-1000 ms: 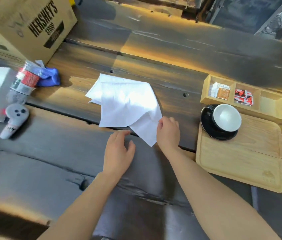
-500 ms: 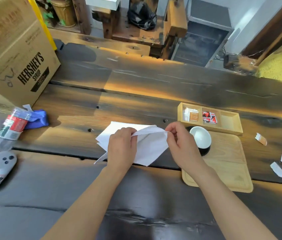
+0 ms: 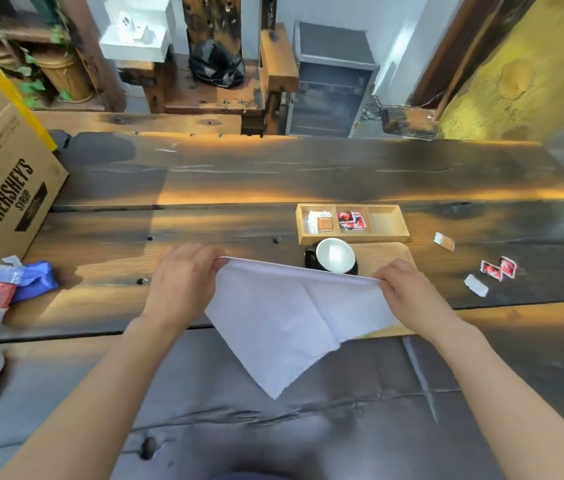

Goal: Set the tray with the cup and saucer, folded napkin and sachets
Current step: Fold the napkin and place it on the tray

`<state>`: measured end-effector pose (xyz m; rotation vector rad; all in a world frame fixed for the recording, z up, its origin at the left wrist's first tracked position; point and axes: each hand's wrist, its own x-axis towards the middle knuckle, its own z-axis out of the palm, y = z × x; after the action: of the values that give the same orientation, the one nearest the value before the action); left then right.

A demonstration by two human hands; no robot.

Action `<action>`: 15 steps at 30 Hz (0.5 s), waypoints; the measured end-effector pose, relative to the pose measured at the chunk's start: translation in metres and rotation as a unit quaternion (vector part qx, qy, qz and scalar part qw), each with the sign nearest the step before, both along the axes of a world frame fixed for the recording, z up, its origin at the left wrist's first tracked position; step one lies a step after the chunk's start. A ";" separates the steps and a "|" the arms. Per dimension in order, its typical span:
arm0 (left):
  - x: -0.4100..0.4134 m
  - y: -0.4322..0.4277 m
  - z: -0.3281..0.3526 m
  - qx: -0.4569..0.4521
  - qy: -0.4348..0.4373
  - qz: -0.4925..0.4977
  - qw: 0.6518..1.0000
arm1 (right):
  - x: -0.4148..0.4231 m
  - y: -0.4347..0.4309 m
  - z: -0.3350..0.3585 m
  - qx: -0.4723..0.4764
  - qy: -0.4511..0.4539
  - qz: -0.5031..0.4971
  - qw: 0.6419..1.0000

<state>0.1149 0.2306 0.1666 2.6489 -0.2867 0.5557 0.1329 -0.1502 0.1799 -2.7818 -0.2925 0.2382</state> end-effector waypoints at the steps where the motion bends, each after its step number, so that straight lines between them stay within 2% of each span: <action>1: -0.004 -0.003 0.003 -0.003 -0.001 0.005 1.000 | -0.005 -0.012 -0.001 0.001 0.004 -0.011 1.000; 4: -0.013 -0.012 0.008 -0.017 0.011 0.013 1.000 | -0.018 -0.050 -0.007 0.005 0.003 -0.047 0.999; 8: -0.023 -0.031 0.017 -0.083 0.036 0.046 0.995 | -0.027 -0.097 -0.009 0.039 -0.022 -0.111 0.993; 12: -0.022 -0.061 0.028 -0.172 0.073 0.113 0.976 | -0.024 -0.125 0.006 0.129 -0.062 -0.175 0.974; 15: -0.011 -0.078 0.036 -0.265 0.082 0.133 0.952 | -0.014 -0.139 0.027 0.233 -0.094 -0.237 0.938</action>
<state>0.1037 0.1522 0.2030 2.1952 0.2462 0.4166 0.1187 -0.2894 0.2071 -2.3086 0.2541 -0.1947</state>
